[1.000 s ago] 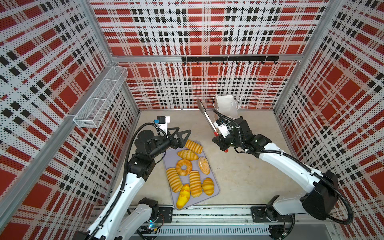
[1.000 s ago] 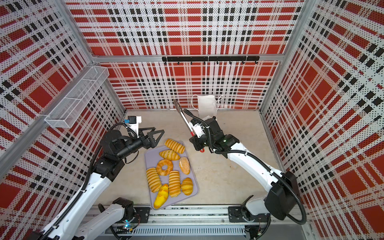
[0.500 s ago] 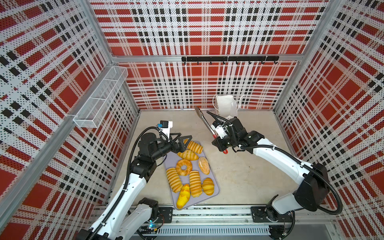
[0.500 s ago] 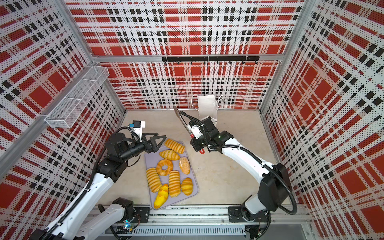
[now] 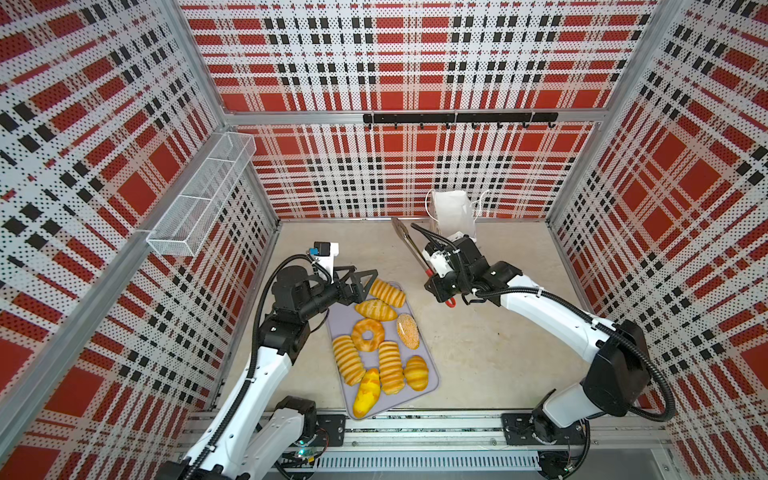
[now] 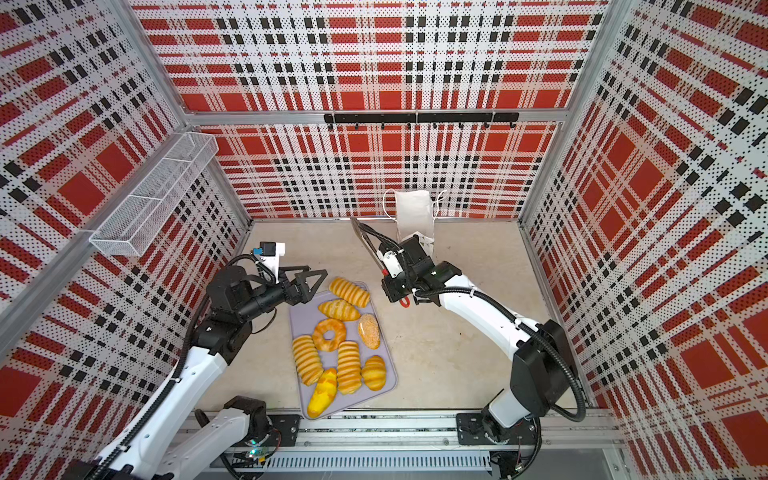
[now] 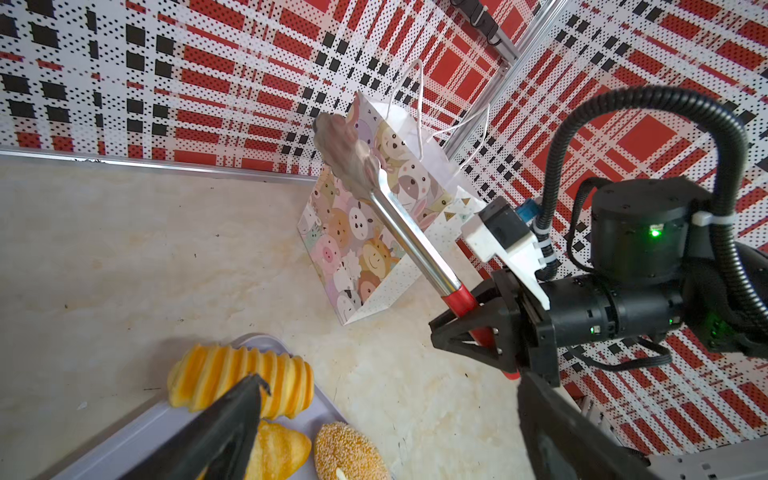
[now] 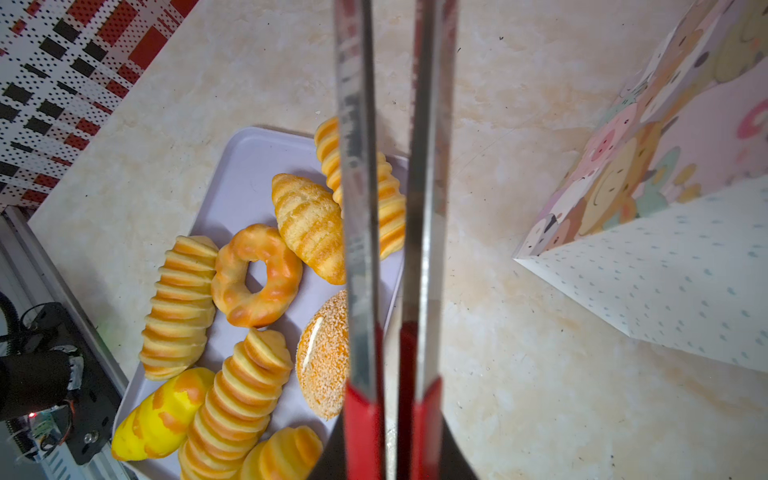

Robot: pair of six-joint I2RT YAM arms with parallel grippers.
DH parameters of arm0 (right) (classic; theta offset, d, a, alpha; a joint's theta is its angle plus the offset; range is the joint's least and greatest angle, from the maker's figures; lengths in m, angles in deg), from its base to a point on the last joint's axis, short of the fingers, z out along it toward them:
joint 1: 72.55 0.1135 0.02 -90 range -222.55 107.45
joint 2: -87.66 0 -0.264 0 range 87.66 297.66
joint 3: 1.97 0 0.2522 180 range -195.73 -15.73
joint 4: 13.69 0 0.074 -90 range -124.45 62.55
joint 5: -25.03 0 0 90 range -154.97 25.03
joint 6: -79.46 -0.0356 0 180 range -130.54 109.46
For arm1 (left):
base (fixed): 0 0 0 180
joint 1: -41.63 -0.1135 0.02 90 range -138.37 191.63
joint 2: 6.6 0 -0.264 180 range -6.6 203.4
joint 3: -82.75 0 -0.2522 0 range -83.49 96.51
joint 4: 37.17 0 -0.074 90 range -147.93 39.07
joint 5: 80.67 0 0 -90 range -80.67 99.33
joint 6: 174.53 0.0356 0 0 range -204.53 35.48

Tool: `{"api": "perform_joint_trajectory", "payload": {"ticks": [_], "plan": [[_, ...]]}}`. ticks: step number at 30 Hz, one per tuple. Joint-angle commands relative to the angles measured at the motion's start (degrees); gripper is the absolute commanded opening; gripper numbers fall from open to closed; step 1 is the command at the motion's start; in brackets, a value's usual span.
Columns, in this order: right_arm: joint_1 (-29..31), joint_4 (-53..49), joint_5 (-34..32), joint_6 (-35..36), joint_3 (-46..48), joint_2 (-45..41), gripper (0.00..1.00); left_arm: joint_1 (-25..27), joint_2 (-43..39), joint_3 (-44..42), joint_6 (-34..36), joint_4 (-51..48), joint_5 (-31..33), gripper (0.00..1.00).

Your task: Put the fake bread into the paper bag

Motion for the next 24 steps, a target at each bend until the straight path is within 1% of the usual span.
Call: {"api": "perform_joint_trajectory", "payload": {"ticks": [1,5,8,9,14,17,20,24], "plan": [[0.4,-0.4,-1.6,0.8,-1.6,-0.7,0.19,-0.5,-0.2,-0.9,0.7,0.3,-0.8,0.98],[0.4,-1.3,-1.5,1.1,-1.2,-1.1,0.2,-0.5,1.4,-0.5,0.7,-0.9,-0.3,0.98],[0.4,-2.0,-0.5,1.0,-0.7,-1.5,0.21,-0.6,2.0,0.4,1.0,-3.6,0.8,0.98],[0.4,-2.8,-0.1,1.1,-0.5,-1.7,0.21,-0.7,1.9,0.8,2.6,-4.9,1.4,0.98],[0.4,-6.7,0.5,2.8,2.7,-4.7,0.2,-2.3,0.9,1.9,5.8,-12.5,8.1,0.98],[0.4,-8.9,-0.2,5.5,5.2,-7.5,0.2,-2.9,2.3,1.8,4.6,-15.6,10.8,0.98],[0.4,-10.8,0.0,8.6,6.5,-9.7,0.23,-2.8,2.9,1.9,3.9,-16.8,10.2,0.98],[1.2,-13.9,-2.3,11.1,6.3,-12.1,0.26,-2.8,1.5,1.9,3.0,-17.4,12.1,0.98]]}}
